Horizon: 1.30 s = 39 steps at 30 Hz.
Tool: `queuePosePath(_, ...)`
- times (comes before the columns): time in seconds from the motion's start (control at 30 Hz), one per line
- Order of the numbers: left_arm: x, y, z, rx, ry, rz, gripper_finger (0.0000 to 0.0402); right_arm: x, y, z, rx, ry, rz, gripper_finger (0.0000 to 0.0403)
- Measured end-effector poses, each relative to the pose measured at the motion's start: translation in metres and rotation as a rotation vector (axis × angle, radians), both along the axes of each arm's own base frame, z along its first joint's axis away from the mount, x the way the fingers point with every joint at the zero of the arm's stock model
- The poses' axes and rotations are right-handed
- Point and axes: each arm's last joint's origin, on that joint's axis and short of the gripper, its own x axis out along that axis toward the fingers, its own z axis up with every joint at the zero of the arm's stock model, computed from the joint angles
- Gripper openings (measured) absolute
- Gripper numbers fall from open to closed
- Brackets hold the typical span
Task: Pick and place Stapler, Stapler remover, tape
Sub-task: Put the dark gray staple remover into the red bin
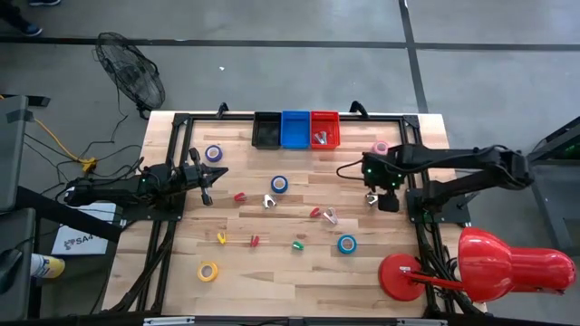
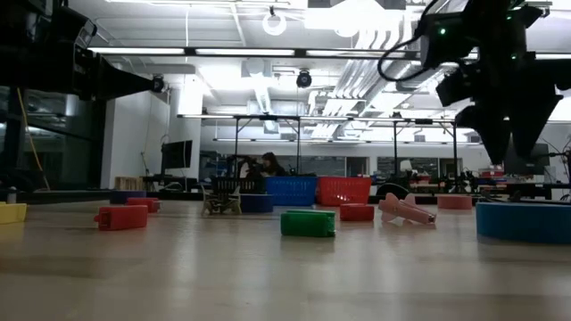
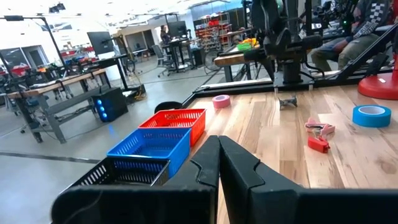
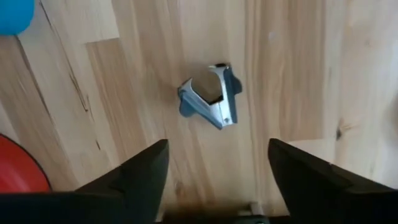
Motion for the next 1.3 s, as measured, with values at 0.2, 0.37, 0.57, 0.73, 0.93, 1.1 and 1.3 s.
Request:
queuePosePath(0.2,0.0,0.0,0.0,0.0,0.0,-0.001,0.0003,0.008,-0.002,-0.011,0.009,0.045,0.118,0.0315)
queuePosePath(0.37,0.0,0.0,0.0,0.0,0.0,-0.002,0.0003,0.017,-0.004,-0.02,0.008,0.047,0.238,0.0317)
queuePosePath(0.57,0.0,0.0,0.0,0.0,0.0,-0.003,0.0003,0.027,-0.006,-0.034,0.019,0.081,0.302,0.0317)
queuePosePath(0.73,0.0,0.0,0.0,0.0,0.0,-0.003,0.0003,0.034,-0.005,-0.046,0.011,0.118,0.342,0.0317)
queuePosePath(0.93,0.0,0.0,0.0,0.0,-0.001,-0.002,0.0003,0.038,-0.003,-0.056,0.016,0.157,0.371,0.0317)
queuePosePath(1.1,0.0,0.0,0.0,0.0,0.0,-0.003,0.0003,0.041,-0.003,-0.06,-0.018,0.168,0.429,0.0317)
queuePosePath(1.3,0.0,0.0,0.0,0.0,0.0,-0.002,0.0003,0.044,-0.004,-0.065,-0.021,0.179,0.433,0.0316)
